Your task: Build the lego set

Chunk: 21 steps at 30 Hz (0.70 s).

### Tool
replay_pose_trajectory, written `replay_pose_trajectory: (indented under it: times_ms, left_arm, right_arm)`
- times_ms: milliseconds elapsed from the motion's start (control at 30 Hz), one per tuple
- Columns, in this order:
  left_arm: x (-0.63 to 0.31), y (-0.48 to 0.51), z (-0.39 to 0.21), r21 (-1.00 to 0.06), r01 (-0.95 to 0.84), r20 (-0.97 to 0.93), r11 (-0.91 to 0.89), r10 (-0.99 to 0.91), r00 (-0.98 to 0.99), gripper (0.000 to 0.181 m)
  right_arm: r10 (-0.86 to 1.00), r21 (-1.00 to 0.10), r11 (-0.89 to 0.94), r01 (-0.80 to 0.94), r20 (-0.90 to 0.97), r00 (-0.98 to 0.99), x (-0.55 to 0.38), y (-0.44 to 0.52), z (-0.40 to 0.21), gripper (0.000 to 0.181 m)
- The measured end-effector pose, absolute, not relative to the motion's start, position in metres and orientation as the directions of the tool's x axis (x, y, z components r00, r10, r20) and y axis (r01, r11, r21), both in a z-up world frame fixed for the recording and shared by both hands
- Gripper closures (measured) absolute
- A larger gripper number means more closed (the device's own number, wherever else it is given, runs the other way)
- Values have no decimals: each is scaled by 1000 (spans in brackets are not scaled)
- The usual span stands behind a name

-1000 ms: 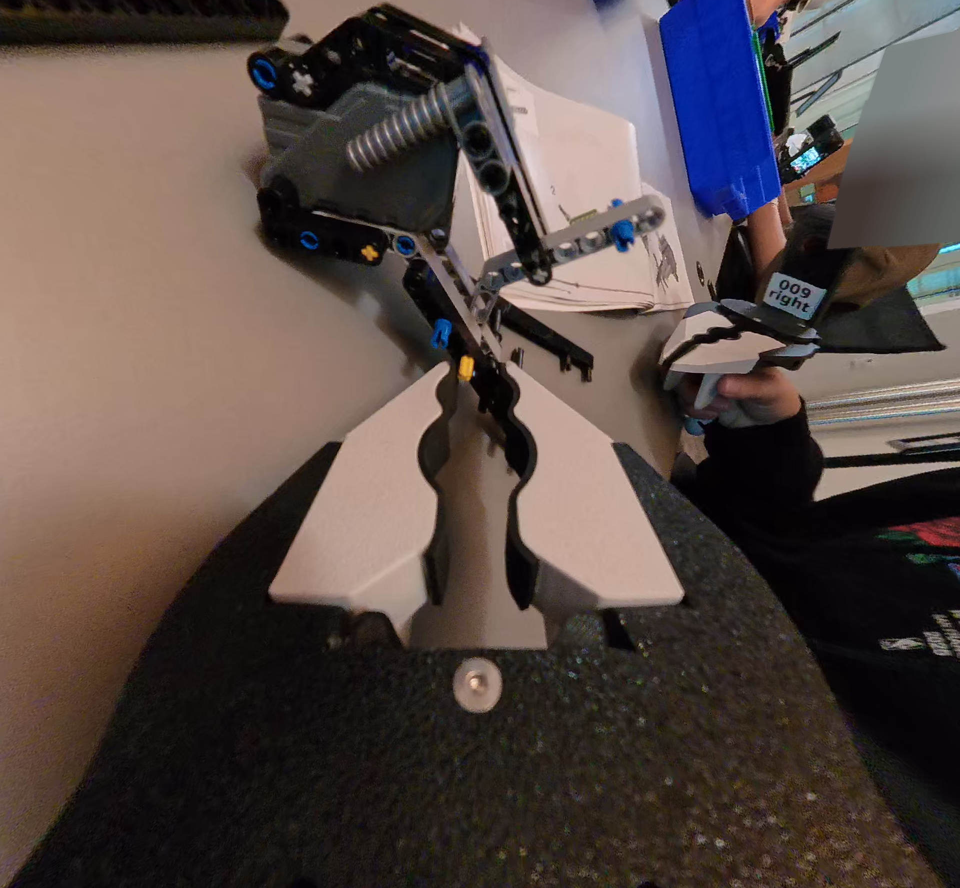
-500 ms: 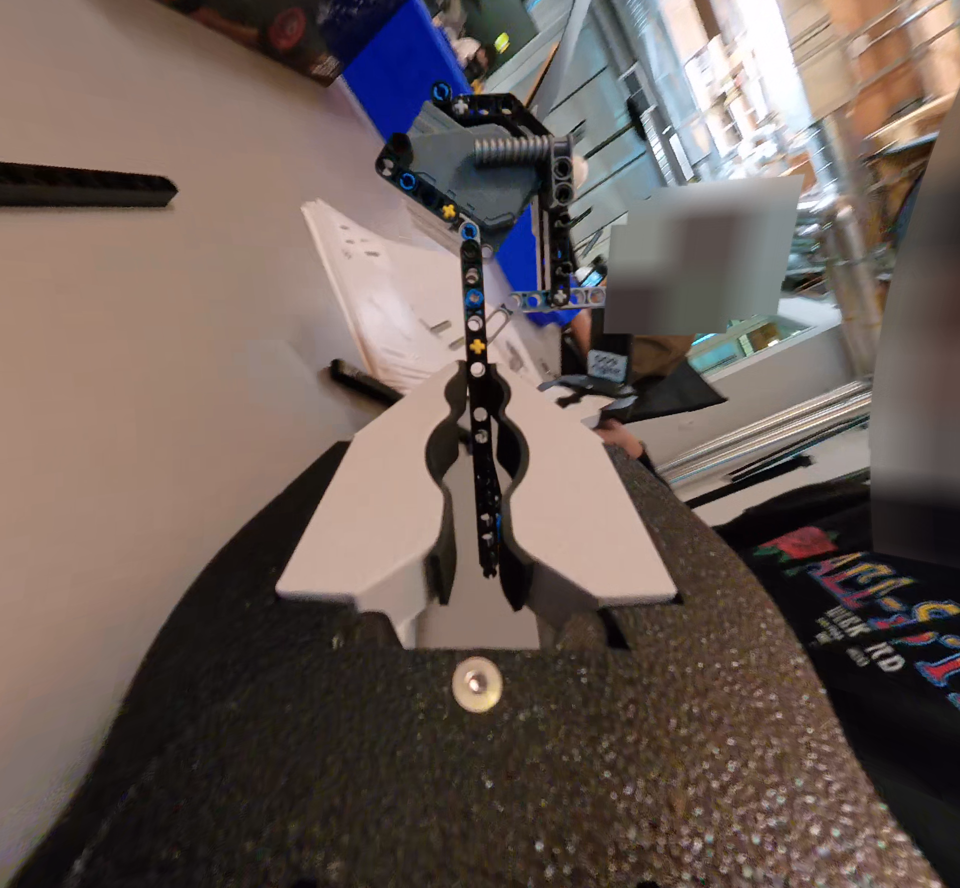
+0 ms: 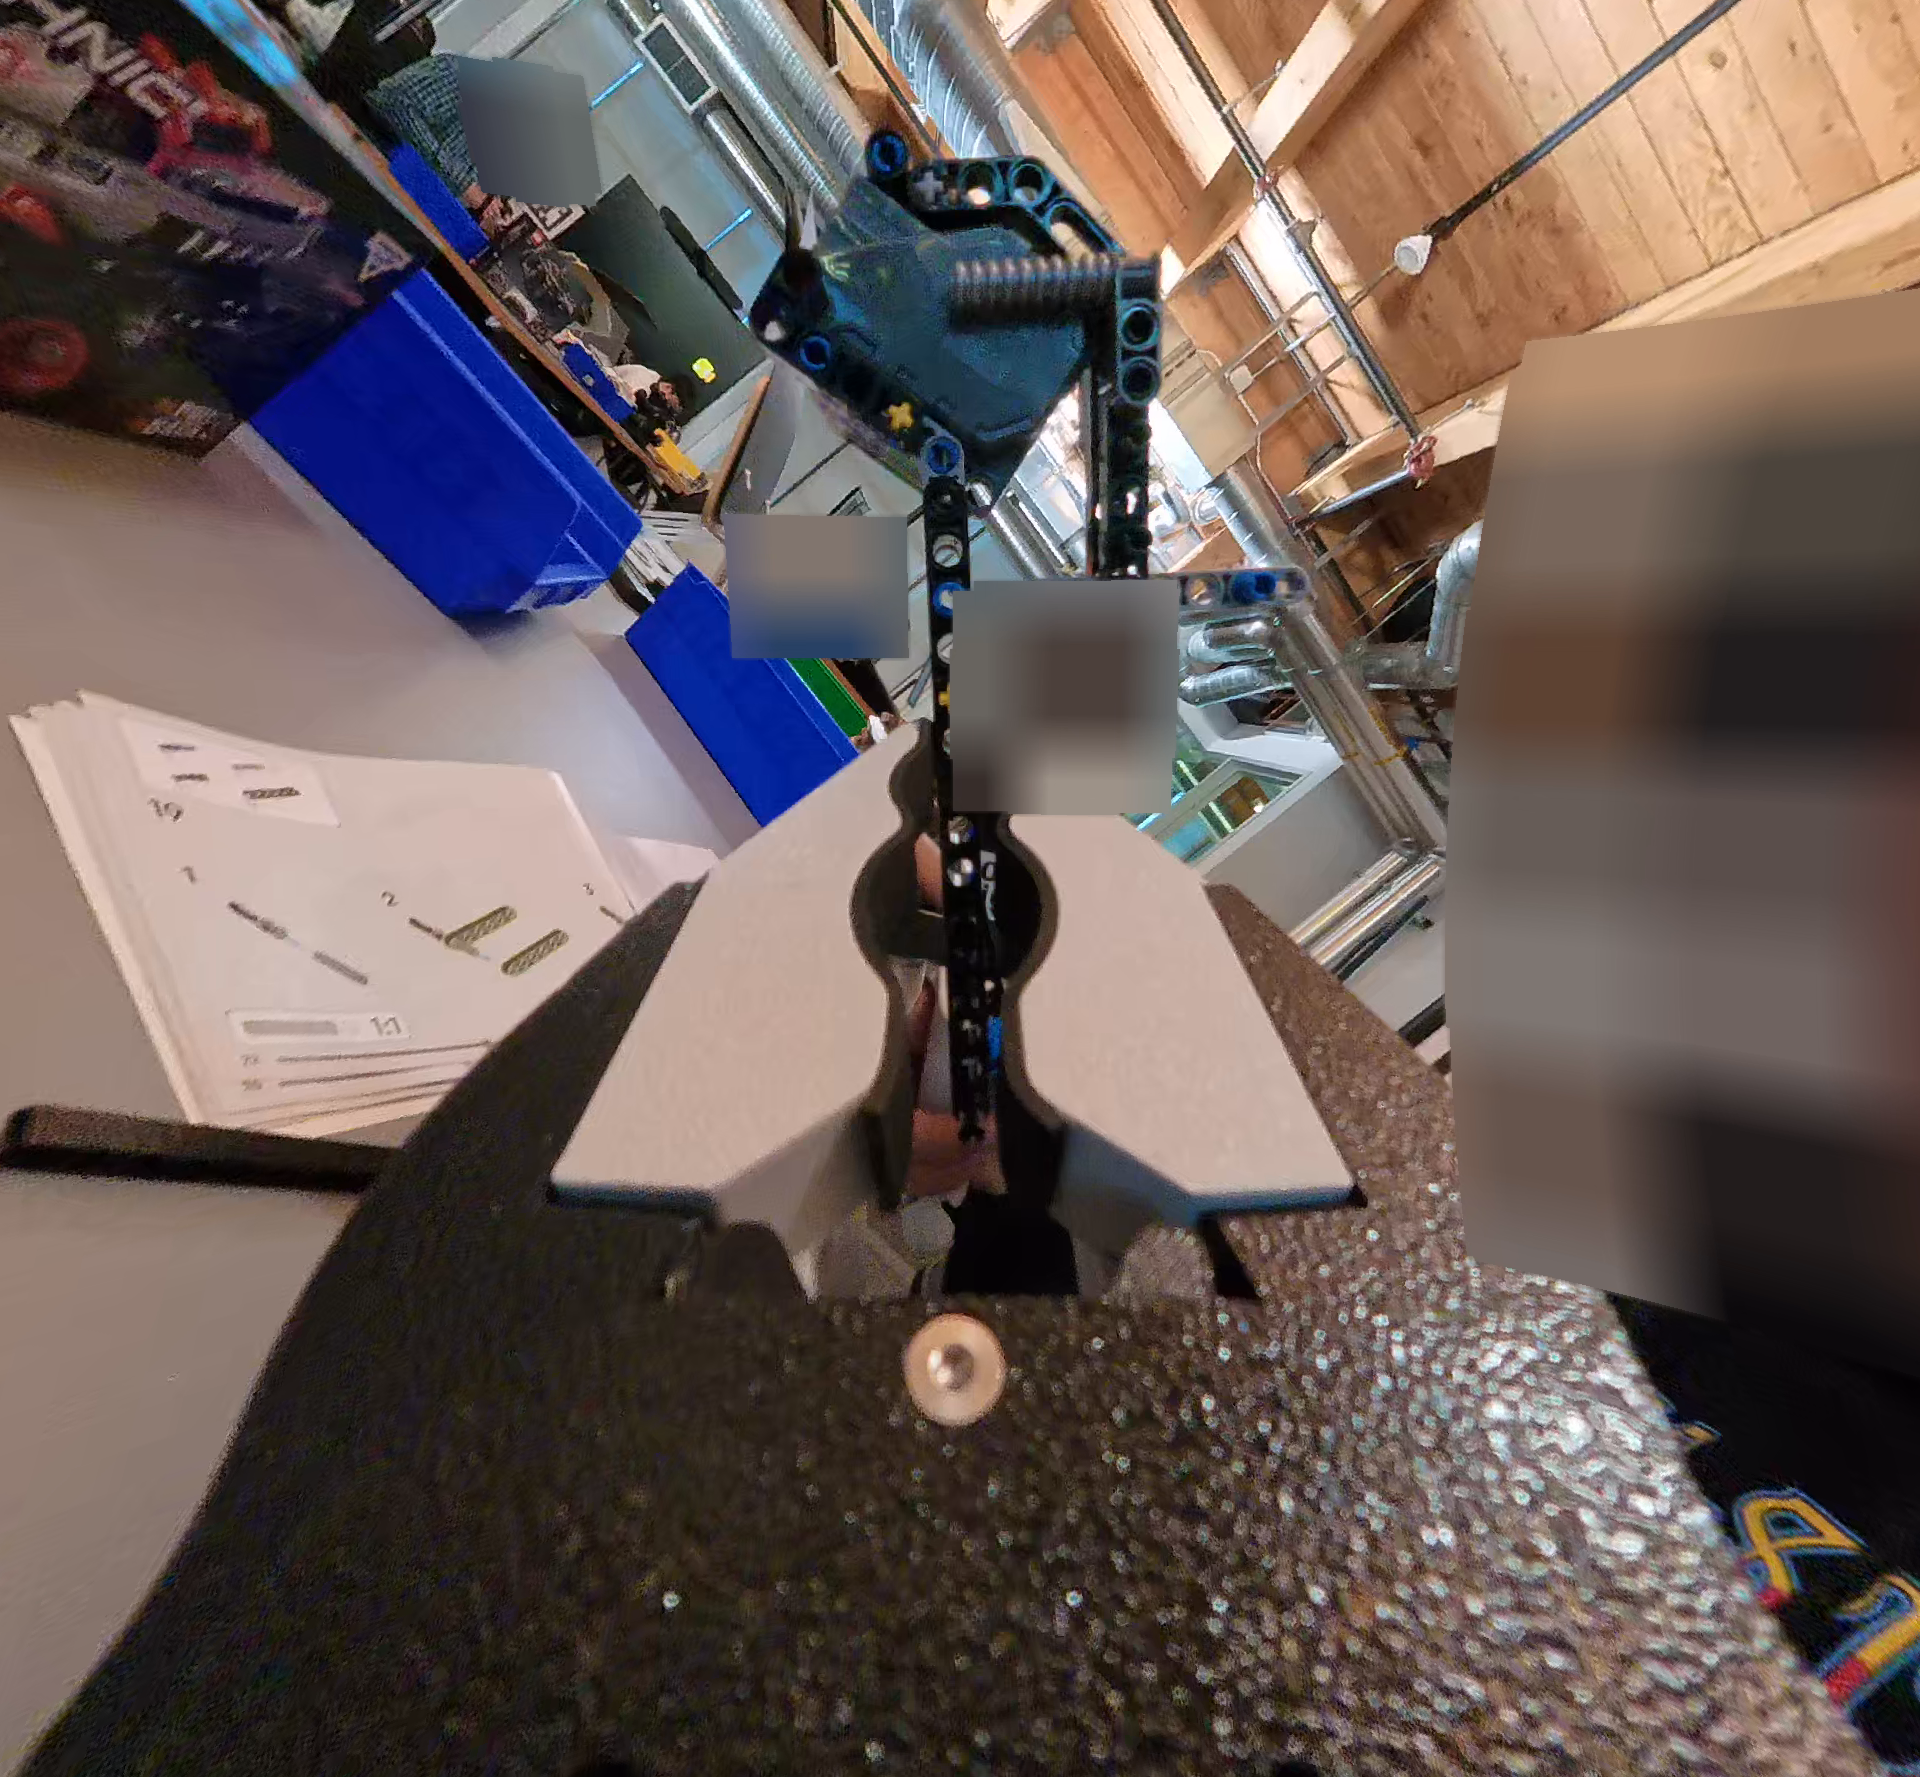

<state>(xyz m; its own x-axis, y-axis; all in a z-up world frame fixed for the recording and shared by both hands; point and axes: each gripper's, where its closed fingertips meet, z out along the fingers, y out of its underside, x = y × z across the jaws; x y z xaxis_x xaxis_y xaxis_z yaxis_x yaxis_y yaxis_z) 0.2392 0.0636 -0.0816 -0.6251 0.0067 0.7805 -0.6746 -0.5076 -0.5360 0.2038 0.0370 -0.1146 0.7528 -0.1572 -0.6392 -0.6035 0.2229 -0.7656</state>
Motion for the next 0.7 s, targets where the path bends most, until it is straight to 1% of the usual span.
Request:
replay_pose_trajectory:
  times_ms: [33,167,233,400,567,700]
  left_arm:
    - [236,62,-76,-551,-663,770,-506,-1,-639,177]
    - [221,60,-55,-583,-638,736,-503,3,-676,177]
    - [215,61,-47,-591,-628,728,-507,0,-686,177]
    - [206,64,-40,-622,-608,717,-493,-48,-695,176]
    - [205,63,-41,-562,-662,755,-495,21,-656,176]
    - [207,61,-47,-506,-712,785,-486,84,-614,173]
  right_arm:
    - [-143,-766,222,-604,-638,757,204,43,-110,139]
    - [-37,-761,240,-603,-627,778,193,61,-85,143]
    - [16,-750,267,-605,-624,781,188,64,-72,152]
    - [55,-732,331,-596,-616,786,185,63,-54,175]
    - [43,-727,355,-588,-616,787,182,62,-52,176]
    - [6,-753,363,-549,-587,809,182,60,-50,175]
